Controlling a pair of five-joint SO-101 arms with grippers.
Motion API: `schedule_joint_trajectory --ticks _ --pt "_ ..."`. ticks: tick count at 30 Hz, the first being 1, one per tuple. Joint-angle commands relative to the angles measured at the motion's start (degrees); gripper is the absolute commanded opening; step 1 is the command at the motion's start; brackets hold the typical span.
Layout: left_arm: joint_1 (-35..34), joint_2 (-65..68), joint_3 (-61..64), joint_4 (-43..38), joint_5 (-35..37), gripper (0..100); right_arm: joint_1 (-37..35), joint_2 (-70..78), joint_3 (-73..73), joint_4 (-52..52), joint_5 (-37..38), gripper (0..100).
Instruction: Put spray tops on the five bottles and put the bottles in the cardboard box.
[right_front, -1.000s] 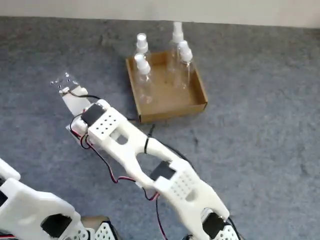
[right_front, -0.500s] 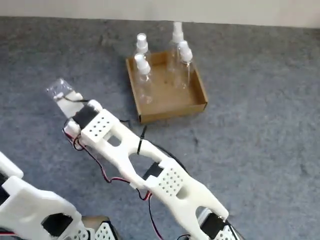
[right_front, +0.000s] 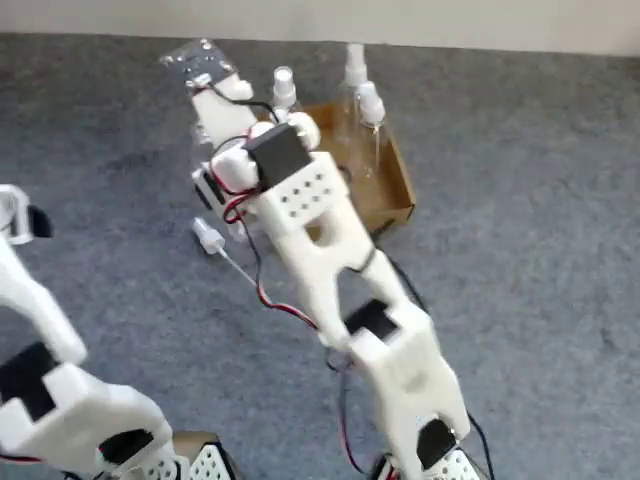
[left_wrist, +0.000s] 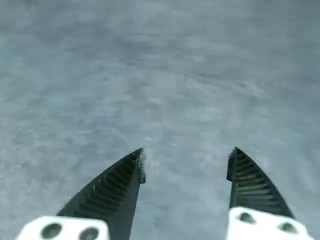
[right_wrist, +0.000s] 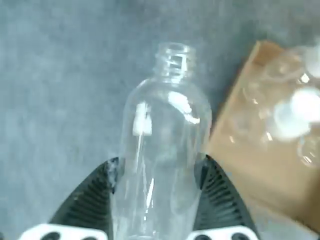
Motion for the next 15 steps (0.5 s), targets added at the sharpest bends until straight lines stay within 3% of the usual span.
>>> schedule_joint_trajectory --ticks 1,4,8,12,15 --pt "12.7 -8.5 4.4 3.8 5.6 23 5.1 -24.9 26.5 1.2 6.9 0.2" --pt "21.2 -10.6 8.5 3.6 13.0 23 15.7 -38.8 44.4 1.1 13.3 0.2" --pt "31.0 -10.7 13.7 -2.8 26.6 23 35.0 -51.2 61.8 -1.2 29.3 0.2" --pt "37.4 -10.6 19.6 -11.0 35.4 23 53.7 -56.0 75.8 -15.7 38.5 0.2" --pt "39.2 -10.5 24.3 -17.1 38.7 21 61.1 -56.0 87.0 -26.6 42.2 0.2"
